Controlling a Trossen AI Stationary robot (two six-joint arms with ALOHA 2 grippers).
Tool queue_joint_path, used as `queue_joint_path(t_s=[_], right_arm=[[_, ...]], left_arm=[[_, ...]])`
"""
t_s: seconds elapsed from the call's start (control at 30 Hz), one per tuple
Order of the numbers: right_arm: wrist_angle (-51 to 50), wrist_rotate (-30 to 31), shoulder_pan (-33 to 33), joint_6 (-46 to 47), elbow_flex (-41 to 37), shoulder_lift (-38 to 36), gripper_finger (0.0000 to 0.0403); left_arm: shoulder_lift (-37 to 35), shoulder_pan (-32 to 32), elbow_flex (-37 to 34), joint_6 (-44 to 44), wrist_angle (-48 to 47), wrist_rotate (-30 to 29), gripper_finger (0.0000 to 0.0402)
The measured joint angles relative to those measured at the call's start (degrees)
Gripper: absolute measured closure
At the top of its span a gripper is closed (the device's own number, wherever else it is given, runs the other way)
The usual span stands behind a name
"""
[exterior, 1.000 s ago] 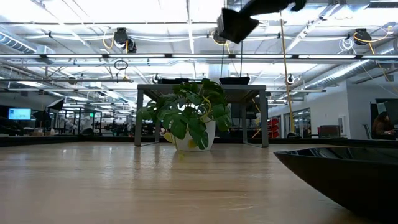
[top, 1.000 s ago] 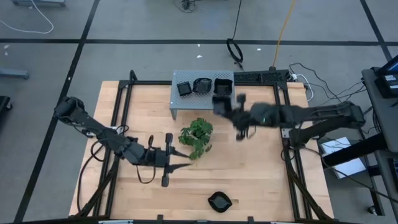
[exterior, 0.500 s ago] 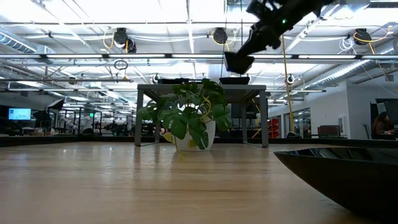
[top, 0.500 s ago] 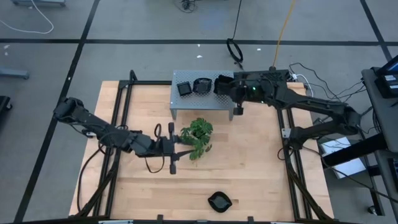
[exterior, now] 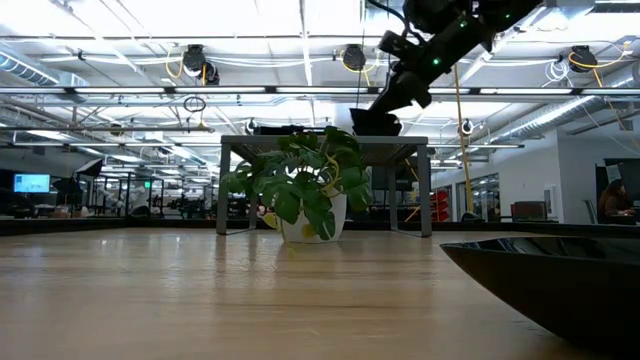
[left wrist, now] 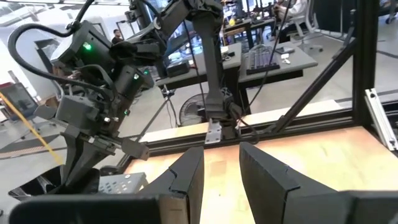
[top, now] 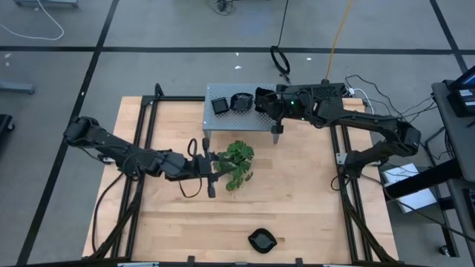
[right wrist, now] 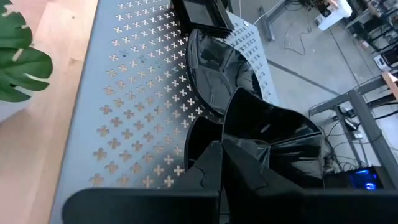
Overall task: Pick & Place Mini shaped plates
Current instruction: Stack the black distorted square plate on top of the other black distorted square plate on the shelf, then stack the black leaf shaped plate on top of the other black leaf shaped plate on the shelf
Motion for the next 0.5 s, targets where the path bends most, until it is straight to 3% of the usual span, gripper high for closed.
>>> queue_joint_path(t_s=[0.23, 0.5], right_arm=[[0.25, 0.07, 0.00, 1.95, 0.00, -0.63, 0.0391], [0.79, 0.42, 0.42, 2.65, 0.07, -1.68, 0.0320]], left_arm=[[0.00, 0.56, 0.00, 0.85, -0.07, 0.00, 0.0293], [0.00, 0.51, -0.02, 1.86, 0.00, 0.00, 0.0293]])
